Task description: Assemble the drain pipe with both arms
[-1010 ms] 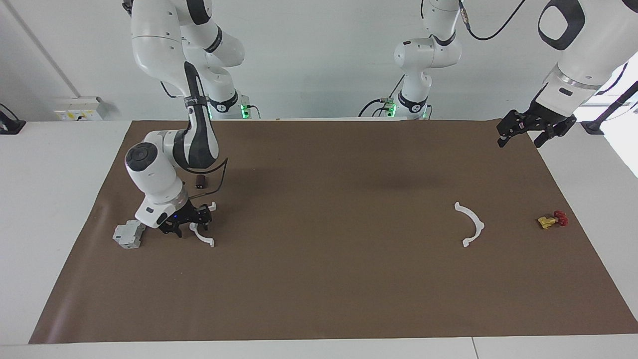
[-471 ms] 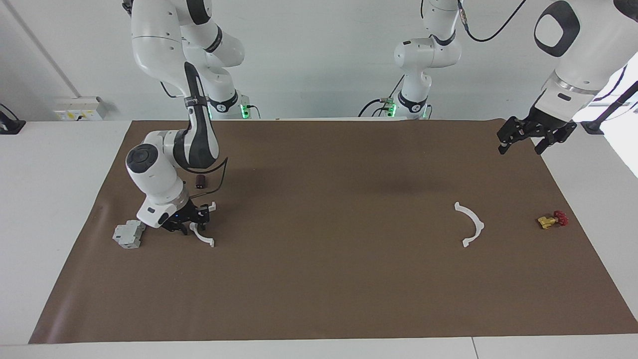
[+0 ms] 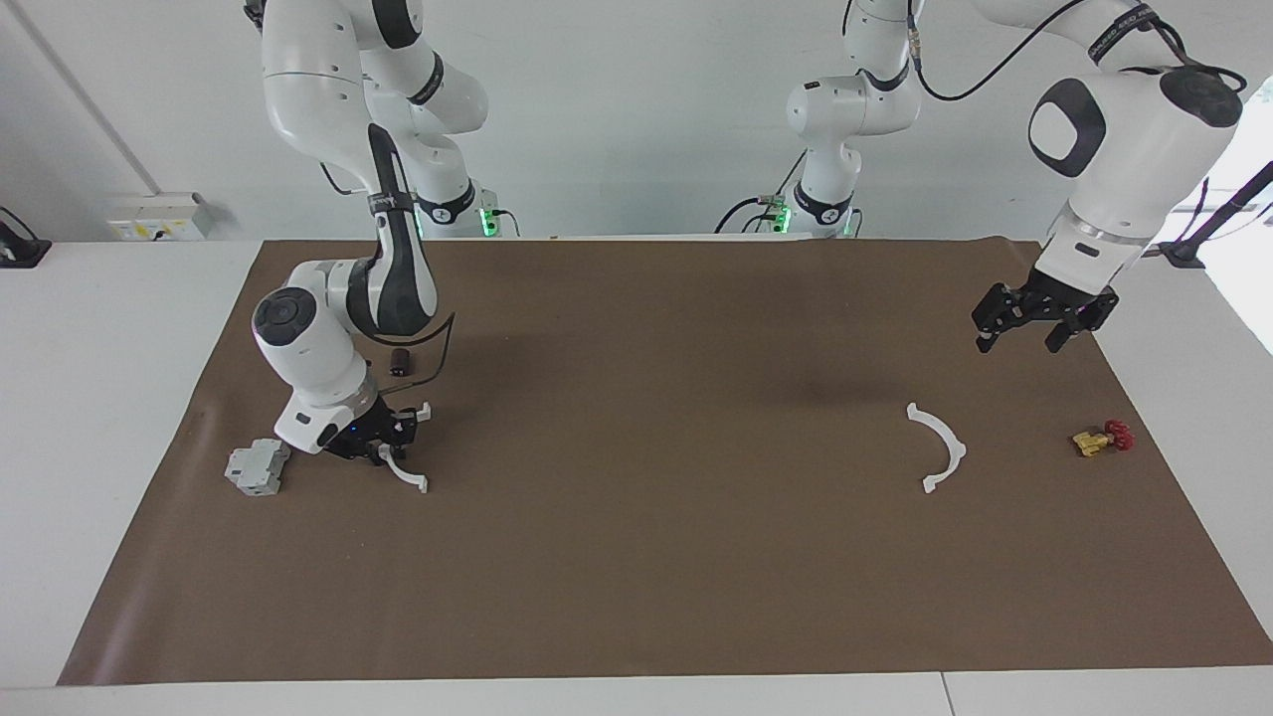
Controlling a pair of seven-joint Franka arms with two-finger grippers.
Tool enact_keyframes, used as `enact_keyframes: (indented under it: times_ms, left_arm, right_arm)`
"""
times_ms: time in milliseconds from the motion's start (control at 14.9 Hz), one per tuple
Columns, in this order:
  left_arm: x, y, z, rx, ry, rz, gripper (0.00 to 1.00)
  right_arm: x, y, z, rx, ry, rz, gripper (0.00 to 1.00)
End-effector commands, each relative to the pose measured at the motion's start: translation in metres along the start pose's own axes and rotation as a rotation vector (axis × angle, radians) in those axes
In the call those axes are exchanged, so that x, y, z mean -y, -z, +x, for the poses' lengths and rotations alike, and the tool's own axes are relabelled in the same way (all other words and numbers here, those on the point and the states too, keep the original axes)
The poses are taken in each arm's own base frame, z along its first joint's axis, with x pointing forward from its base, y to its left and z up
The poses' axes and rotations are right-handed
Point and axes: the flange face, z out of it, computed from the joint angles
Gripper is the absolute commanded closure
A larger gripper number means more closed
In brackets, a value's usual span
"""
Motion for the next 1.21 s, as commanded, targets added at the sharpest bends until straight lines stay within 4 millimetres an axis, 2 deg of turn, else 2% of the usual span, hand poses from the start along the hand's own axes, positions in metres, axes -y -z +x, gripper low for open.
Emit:
enact_keyframes:
  times_ms: [0, 135, 202, 269, 337, 471, 606, 740, 808, 1010, 1144]
  left_arm:
    - [0.004, -0.041, 0.004, -0.022, -0.019, 0.002, 0.0]
    - [0.004, -0.073, 0.004, -0.04, -0.02, 0.006, 0.0]
    - [0.006, -0.086, 0.006, -0.047, -0.02, 0.008, 0.0]
    - [0.008, -0.096, 0.008, -0.053, -0.018, 0.009, 0.0]
    - [0.008, -0.109, 0.01, -0.055, -0.021, 0.01, 0.0]
    - [0.021, -0.131, 0.011, -0.062, -0.034, 0.016, 0.0]
    - [0.032, -0.146, 0.01, -0.067, -0.065, 0.022, 0.0]
    - [0.033, -0.167, 0.011, -0.062, -0.077, 0.023, 0.0]
    - [0.032, -0.177, 0.012, -0.065, -0.078, 0.023, 0.0]
    - [0.028, -0.193, 0.012, -0.059, -0.078, 0.022, 0.0]
    - [0.026, -0.202, 0.013, -0.056, -0.077, 0.021, 0.01]
  right_arm:
    - [0.002, 0.011, 0.001, 0.01, -0.009, 0.001, 1.0]
    - [0.015, 0.038, 0.025, 0.039, -0.029, 0.011, 1.0]
    - [0.034, 0.057, 0.044, 0.062, -0.077, 0.011, 1.0]
    - [0.058, 0.072, 0.063, 0.087, -0.131, -0.003, 1.0]
    - [0.092, 0.086, 0.076, 0.091, -0.176, -0.018, 1.0]
    - [0.16, 0.099, 0.091, 0.067, -0.241, -0.019, 1.0]
    - [0.23, 0.101, 0.092, 0.046, -0.322, -0.02, 1.0]
    - [0.293, 0.089, 0.088, 0.02, -0.407, -0.014, 1.0]
    - [0.312, 0.077, 0.087, 0.017, -0.423, -0.012, 1.0]
    - [0.323, 0.039, 0.079, 0.022, -0.399, -0.029, 1.0]
    - [0.328, 0.024, 0.067, 0.018, -0.364, -0.041, 1.0]
